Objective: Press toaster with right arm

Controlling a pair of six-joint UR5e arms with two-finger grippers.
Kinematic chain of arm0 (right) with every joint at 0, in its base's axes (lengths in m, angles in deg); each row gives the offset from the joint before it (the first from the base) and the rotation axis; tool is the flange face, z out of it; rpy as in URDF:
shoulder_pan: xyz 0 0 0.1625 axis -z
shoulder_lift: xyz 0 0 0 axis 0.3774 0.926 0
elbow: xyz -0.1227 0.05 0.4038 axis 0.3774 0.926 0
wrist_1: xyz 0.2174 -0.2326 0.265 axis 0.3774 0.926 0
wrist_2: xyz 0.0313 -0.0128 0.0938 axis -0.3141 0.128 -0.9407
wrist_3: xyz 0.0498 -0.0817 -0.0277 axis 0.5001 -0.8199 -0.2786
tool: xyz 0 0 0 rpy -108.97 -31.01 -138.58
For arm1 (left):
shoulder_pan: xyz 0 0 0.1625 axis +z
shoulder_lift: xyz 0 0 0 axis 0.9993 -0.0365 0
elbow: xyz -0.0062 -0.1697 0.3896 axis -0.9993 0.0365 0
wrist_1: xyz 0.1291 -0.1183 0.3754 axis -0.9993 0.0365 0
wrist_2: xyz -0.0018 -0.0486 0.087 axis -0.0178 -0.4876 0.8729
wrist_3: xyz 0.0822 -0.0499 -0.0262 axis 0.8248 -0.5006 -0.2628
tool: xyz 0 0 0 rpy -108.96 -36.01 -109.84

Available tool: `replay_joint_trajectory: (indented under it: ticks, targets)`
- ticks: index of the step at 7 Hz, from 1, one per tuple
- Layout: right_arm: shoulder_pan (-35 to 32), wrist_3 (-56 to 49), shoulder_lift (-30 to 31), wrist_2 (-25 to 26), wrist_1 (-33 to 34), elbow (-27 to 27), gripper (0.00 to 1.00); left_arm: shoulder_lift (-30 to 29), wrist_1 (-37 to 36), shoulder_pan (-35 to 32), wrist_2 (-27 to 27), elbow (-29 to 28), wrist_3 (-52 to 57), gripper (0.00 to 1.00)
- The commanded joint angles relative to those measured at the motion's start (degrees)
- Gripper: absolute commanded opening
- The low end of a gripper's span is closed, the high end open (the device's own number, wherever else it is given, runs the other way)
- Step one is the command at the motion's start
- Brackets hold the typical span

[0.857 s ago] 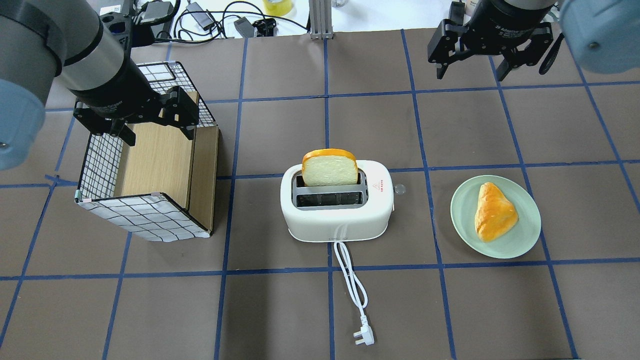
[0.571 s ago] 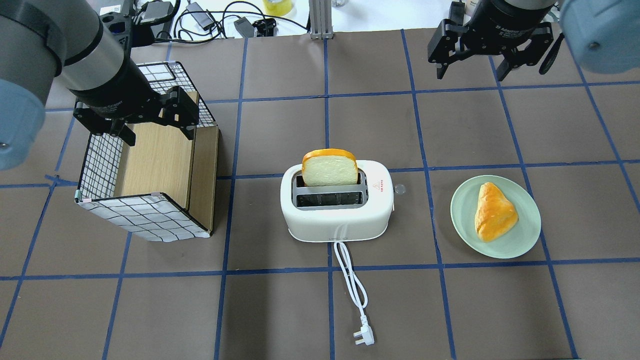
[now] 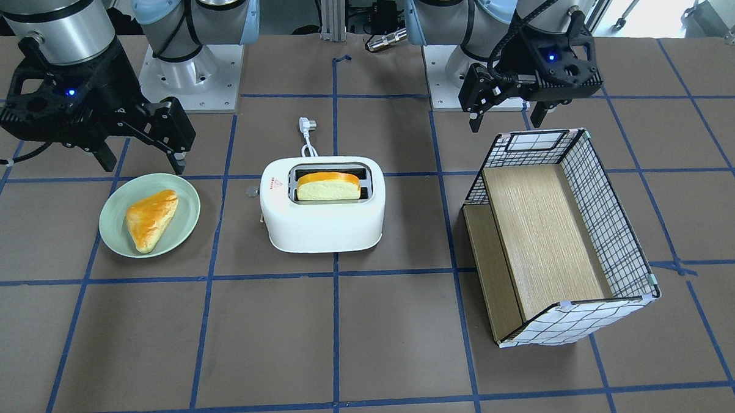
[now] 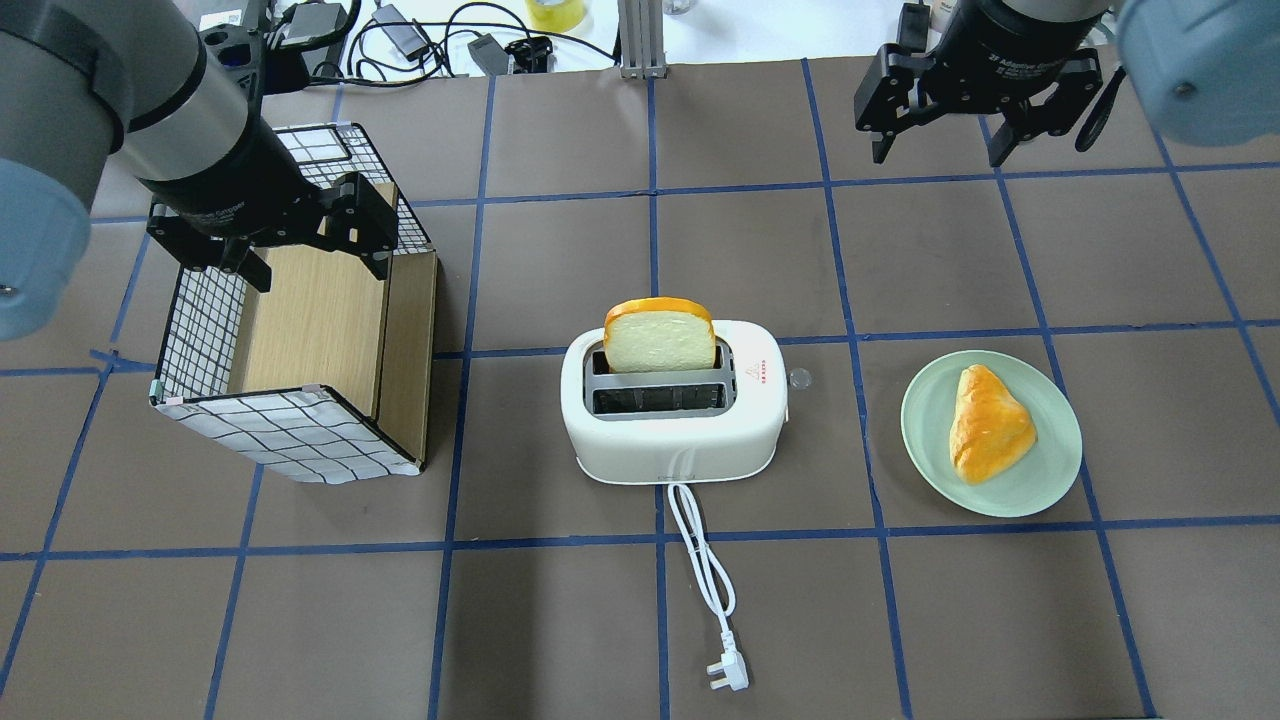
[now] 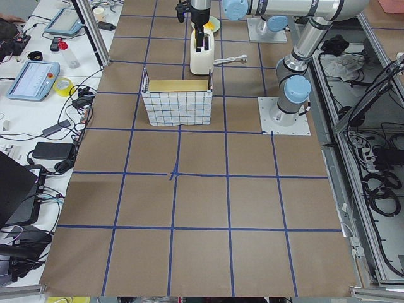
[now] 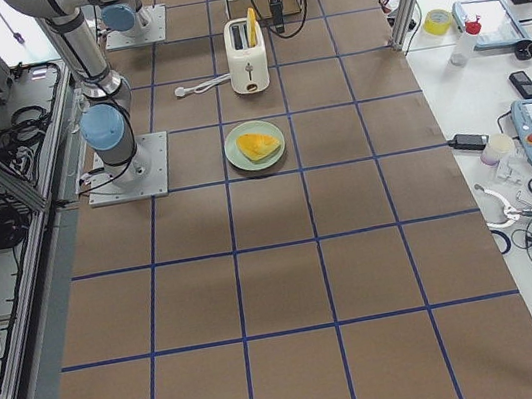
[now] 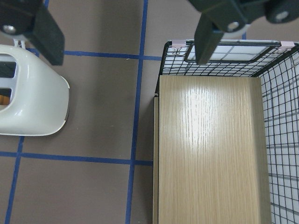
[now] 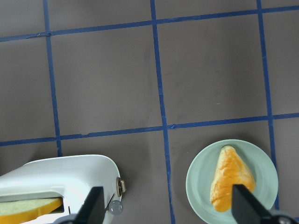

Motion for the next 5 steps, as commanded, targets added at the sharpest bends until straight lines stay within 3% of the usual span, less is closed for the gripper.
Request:
replay_joint_trajectory:
  ticks: [1,2,5]
  targets:
    - [1.9,-0.2,-0.2,-10.0,-7.3,-0.3,0.00,0.0,0.0,0.0,0.0,0.0,0.0,1.00]
    - [4.3,-4.2,-0.2,-16.8,-10.4,-1.8,0.00,0.0,0.0,0.0,0.0,0.0,0.0,1.00]
    - [11.0,-19.1,-0.2,-30.0,-9.7,-13.6,0.00,0.0,0.0,0.0,0.0,0.0,0.0,1.00]
